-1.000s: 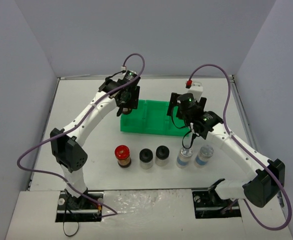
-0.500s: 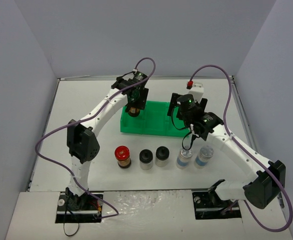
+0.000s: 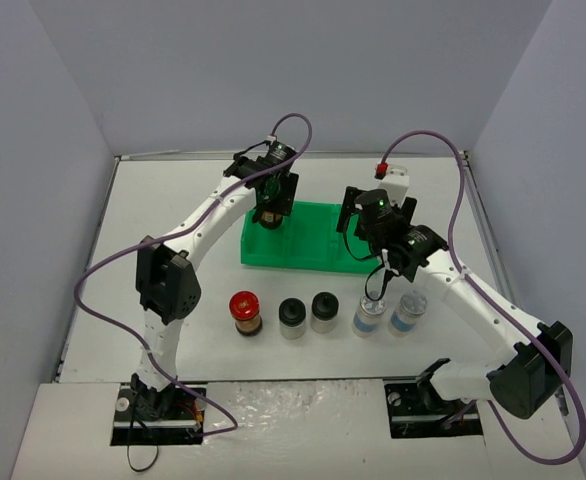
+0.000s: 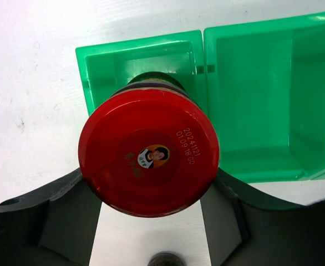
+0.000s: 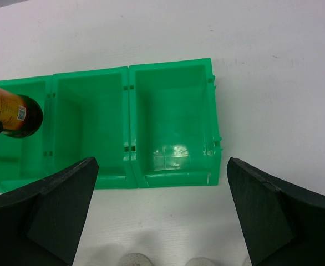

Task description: Organize the condiment bottles

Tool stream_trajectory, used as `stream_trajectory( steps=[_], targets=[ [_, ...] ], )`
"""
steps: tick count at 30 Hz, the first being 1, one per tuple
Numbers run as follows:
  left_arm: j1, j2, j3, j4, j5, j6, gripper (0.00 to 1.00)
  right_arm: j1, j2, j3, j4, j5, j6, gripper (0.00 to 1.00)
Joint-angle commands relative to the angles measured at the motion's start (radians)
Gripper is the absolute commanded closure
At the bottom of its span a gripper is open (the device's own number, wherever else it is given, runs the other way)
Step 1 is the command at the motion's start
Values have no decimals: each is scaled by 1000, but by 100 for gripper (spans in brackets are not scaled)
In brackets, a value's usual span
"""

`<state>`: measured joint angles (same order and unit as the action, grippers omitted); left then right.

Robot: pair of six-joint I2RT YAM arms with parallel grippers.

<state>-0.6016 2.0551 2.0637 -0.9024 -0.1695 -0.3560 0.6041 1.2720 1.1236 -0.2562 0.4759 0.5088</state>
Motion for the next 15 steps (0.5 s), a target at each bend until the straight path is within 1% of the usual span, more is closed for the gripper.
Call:
stream_trajectory(
  steps=[1,15],
  targets=[
    [30,-32,25,135,-28,21,100,8,-29,4,24,44,17,0],
    [51,9,-42,217,0,7,100,6,-40,-8,20,50,20,0]
  ],
)
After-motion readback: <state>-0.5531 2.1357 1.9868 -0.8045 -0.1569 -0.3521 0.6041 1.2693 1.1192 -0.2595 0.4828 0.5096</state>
